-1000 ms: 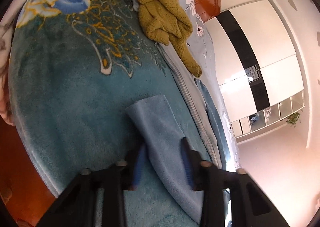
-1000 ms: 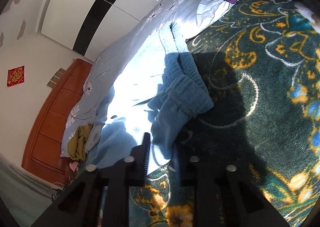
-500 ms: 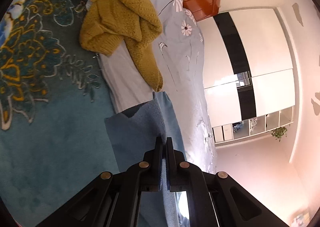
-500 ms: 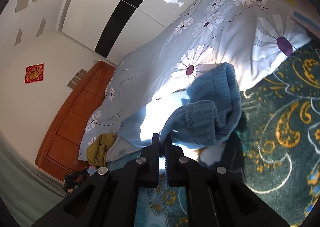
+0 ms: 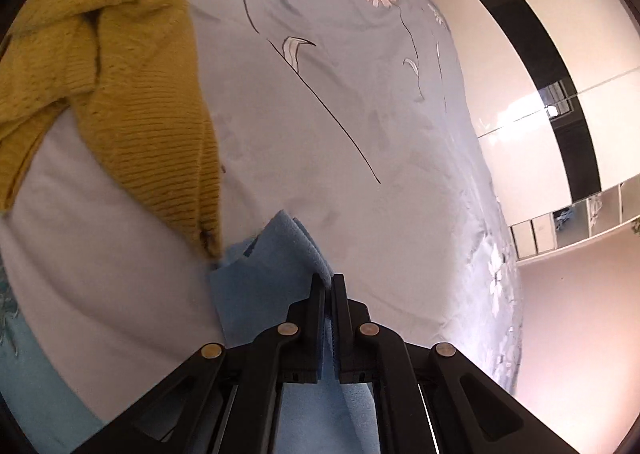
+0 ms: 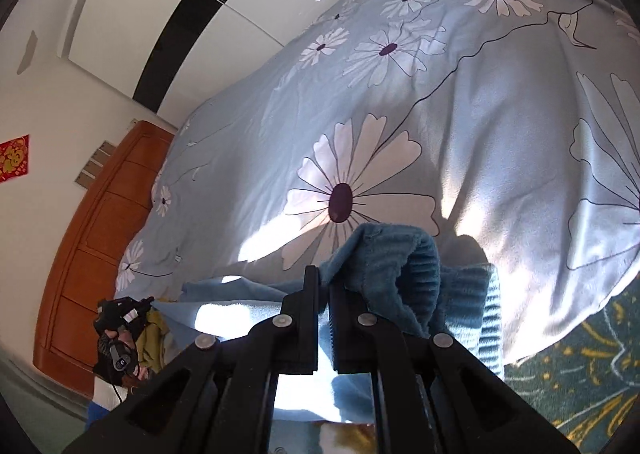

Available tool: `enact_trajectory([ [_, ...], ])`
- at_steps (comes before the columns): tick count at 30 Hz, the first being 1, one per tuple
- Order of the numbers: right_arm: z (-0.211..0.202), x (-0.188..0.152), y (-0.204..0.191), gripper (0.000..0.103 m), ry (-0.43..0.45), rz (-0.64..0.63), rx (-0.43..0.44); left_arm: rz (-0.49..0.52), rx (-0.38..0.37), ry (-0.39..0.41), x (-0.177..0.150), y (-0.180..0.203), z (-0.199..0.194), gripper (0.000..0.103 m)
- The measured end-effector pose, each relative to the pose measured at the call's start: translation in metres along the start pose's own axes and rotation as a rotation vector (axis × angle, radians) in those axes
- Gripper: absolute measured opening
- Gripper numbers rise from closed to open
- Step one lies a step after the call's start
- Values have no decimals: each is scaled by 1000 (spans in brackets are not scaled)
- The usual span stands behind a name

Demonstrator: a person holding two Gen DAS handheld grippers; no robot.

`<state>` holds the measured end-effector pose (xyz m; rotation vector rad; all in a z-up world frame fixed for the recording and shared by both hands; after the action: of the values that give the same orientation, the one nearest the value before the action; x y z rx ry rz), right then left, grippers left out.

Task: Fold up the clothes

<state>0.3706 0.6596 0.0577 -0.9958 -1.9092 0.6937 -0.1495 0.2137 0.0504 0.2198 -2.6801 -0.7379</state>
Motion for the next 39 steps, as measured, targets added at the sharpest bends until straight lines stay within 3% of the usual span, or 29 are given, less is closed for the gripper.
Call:
enact_trajectory([
  [2, 6, 5, 7, 4, -8, -7, -21, 60, 46, 12, 0, 13, 17, 3],
  [5, 13, 10, 16, 4, -16, -7, -46, 98, 46, -25, -1, 19, 40, 4],
  [9, 20, 10, 22, 4, -33, -3, -49, 133, -48, -66, -5, 8, 42, 7],
  [10, 21, 10, 23, 5, -35, -5, -48, 147, -63, -66, -6, 5, 35, 15],
  [11, 18, 11, 20, 5, -30, -17, -42, 161, -79, -67, -6, 1, 29, 31],
  [14, 11, 11, 5, 7, -20, -87, -46, 176, -100, -7, -6, -17, 2, 63],
  [15, 6, 10, -1, 13, -10, -104, -36, 181, -87, 5, -7, -22, -3, 65],
  [16, 2, 10, -7, 31, 2, -121, -26, 187, -73, 17, -8, -28, -8, 65],
  [18, -9, 8, -15, 54, 48, -146, -15, 194, -47, -18, -9, -38, -3, 65],
  [20, -21, 4, -23, 54, 82, -164, -2, 208, -28, -56, -18, -44, 5, 65],
  [25, -51, -27, -23, 54, 107, -186, -17, 212, 11, -66, -32, -49, 32, 65],
  [30, -64, -65, 11, 54, 88, -65, -46, 190, -9, 6, -34, -44, 38, 64],
  [33, -65, -80, 31, 61, 105, 36, -43, 242, 1, 18, -38, -39, 36, 61],
  [39, -70, -101, 51, 66, 160, 206, -44, 158, -39, 20, -39, -57, 32, 31],
])
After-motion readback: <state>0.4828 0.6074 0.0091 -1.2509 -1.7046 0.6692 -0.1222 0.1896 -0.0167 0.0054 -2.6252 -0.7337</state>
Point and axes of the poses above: each gripper's, at about its wrist camera, not at the fingertips, and z roughly the way its jaws point, y to its right, x to its top, the point moved 1 cm from there along z, roughly the way its jaws point, and after that the axes turned 8 degrees about x, right-handed, at the moved point
